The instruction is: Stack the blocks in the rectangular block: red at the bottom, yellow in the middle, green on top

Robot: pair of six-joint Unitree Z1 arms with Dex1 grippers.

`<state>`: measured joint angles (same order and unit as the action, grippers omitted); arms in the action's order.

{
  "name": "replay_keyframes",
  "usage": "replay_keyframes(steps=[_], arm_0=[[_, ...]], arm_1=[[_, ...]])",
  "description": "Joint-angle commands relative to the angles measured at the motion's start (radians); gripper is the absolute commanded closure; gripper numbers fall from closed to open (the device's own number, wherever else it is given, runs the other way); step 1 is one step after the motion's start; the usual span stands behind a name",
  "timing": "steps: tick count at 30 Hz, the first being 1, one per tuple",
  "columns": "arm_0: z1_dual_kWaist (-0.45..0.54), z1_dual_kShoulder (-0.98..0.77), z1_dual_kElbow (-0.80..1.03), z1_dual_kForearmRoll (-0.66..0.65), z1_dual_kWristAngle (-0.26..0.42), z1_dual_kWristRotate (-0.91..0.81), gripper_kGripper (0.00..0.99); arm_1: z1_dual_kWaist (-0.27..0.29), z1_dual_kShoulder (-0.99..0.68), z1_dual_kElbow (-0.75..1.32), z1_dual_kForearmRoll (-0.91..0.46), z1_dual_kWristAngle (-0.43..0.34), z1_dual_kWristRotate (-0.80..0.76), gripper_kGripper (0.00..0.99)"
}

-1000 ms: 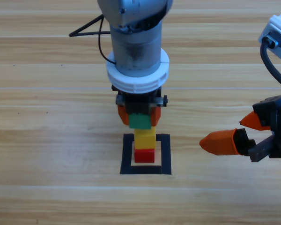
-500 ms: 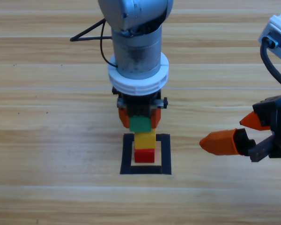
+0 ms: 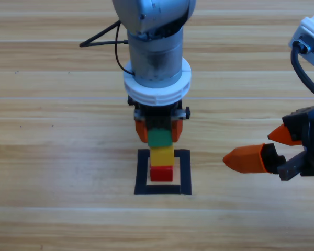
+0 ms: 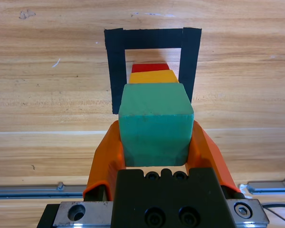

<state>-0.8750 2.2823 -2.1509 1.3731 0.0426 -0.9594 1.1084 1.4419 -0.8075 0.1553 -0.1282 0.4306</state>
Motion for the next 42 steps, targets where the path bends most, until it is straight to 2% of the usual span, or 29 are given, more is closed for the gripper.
replay_keyframes(steps=[1,28,37,39,42], arm_0=[[-0.007,0.057,-0.006,0.009,-0.006,-0.015,0.923],[-0.027,0.08,-0.012,0.009,-0.001,-0.025,0.915],[-0.027,0.092,-0.014,0.008,-0.001,-0.025,0.823],[-0.025,0.092,-0.018,0.008,-0.003,-0.025,0.758],[-0.027,0.094,-0.026,0.008,-0.004,-0.025,0.611]], arm_1=[[-0.024,0.003,0.005,0.017,-0.016,-0.001,0.001],[-0.024,0.012,0.005,0.017,-0.011,-0.007,0.001],[-0.024,0.009,0.007,0.017,-0.011,-0.012,0.001],[-0.024,0.0,0.01,0.013,-0.007,-0.013,0.001],[-0.024,-0.032,0.016,0.009,-0.004,-0.016,0.001]])
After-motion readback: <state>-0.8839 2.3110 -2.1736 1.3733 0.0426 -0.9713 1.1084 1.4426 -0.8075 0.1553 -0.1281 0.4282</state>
